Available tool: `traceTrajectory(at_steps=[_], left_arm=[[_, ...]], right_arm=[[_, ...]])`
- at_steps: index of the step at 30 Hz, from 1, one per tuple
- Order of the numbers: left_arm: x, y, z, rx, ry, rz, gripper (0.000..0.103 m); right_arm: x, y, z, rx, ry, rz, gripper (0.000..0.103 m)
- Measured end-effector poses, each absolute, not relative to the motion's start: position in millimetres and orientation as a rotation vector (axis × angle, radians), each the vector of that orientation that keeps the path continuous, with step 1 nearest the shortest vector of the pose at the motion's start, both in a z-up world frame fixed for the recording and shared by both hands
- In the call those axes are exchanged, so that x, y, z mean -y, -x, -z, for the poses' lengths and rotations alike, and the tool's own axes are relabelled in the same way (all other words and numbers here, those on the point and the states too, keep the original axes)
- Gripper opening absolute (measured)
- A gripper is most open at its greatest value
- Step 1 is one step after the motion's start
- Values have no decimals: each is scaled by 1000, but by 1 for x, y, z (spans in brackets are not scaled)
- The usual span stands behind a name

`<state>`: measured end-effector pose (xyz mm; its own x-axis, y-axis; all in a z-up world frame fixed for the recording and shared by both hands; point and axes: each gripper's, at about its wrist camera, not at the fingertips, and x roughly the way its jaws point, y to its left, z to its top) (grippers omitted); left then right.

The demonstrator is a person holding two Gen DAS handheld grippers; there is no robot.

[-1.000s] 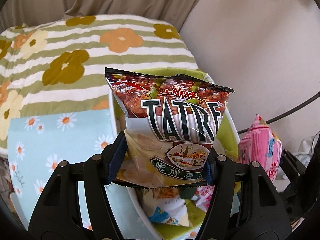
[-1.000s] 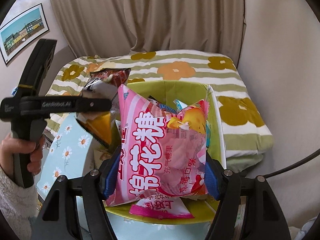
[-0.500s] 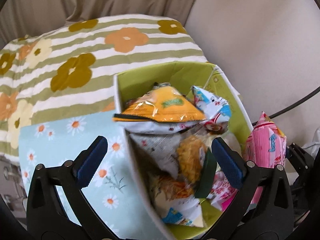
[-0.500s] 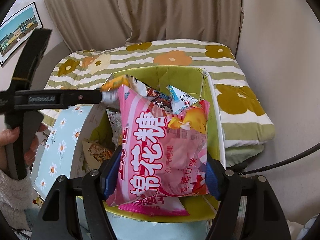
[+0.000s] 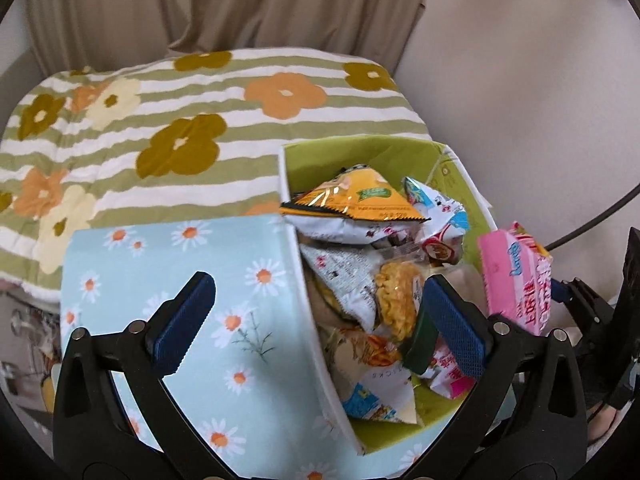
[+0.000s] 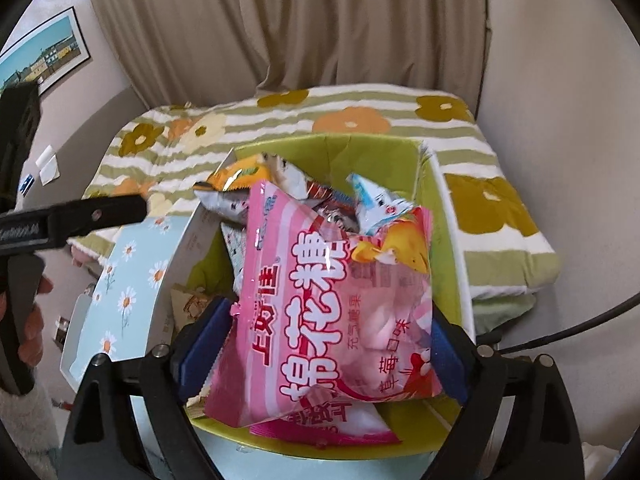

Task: Organize snacks

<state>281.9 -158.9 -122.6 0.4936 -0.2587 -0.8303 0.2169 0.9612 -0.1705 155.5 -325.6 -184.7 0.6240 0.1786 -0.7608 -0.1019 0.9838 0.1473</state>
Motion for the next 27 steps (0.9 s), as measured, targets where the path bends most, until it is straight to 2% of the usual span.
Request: traceTrajectory(at_steps=[3, 7, 13, 14, 15, 17, 19, 27], left_arm=[[151, -269, 121, -1013, 49, 257, 103], [136, -254, 123, -1017, 88, 231, 103], [116, -230, 132, -1036, 110, 208, 103], [113, -227, 134, -1037, 112, 205, 103], [109, -224, 135, -1038, 119, 203, 103], [105, -221, 137, -1043, 132, 212, 103], [102, -216, 138, -1037, 127, 221, 103], [81, -192, 136, -1025, 126, 232, 103]], right_arm=[[322, -155, 185, -879, -81, -214, 89], [321, -159, 183, -778, -136, -303, 89], [305, -160, 191, -866, -76, -257, 90], [307, -157, 189, -830, -94, -272, 99], [305, -156, 193, -812, -89, -266, 103], [297, -163, 205, -944, -39, -248, 103], [296, -156, 198, -878, -73, -258, 103], [277, -134, 180, -836, -32, -184, 103]])
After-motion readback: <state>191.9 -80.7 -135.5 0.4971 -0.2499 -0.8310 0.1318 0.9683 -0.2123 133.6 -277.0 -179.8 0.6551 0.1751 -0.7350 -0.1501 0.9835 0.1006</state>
